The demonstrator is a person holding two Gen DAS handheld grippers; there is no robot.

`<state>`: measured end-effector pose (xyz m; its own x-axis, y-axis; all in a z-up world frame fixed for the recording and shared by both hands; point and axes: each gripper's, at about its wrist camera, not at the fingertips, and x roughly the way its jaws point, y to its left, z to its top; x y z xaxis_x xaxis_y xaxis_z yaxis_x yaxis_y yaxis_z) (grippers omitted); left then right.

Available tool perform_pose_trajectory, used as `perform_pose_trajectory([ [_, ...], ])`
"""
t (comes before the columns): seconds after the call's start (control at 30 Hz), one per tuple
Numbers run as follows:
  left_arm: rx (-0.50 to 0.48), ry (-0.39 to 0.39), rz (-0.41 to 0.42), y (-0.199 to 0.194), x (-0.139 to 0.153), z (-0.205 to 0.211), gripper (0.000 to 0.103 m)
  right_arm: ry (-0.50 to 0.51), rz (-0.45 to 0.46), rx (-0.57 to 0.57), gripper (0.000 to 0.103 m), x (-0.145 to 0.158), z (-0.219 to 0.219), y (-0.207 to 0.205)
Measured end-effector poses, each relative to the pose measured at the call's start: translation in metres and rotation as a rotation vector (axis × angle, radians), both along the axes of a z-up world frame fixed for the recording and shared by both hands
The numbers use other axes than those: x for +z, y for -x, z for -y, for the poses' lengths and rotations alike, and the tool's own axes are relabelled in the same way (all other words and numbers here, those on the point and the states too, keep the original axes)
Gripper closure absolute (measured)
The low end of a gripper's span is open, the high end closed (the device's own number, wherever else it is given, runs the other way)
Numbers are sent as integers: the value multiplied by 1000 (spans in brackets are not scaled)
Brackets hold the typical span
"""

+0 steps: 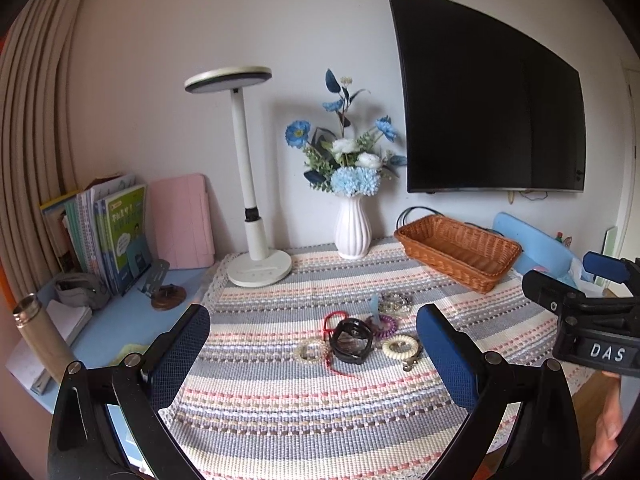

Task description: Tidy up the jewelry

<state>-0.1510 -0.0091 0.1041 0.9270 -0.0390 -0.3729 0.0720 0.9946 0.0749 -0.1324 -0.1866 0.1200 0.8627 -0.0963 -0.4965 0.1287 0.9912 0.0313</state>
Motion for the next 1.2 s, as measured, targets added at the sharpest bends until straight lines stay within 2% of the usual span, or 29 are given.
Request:
perform_pose_trajectory([
  [0.23,22,4,-7,-1,-2,-10,0,14,4,35,1,1,-12,-9],
  [0.67,45,7,-85,-46,-31,-17,0,-13,-121,48,1,-38,-11,-56],
  [1.2,53,24,-212,-84,-72,-24,0,-59,-227,59,1,-79,-7,-87],
])
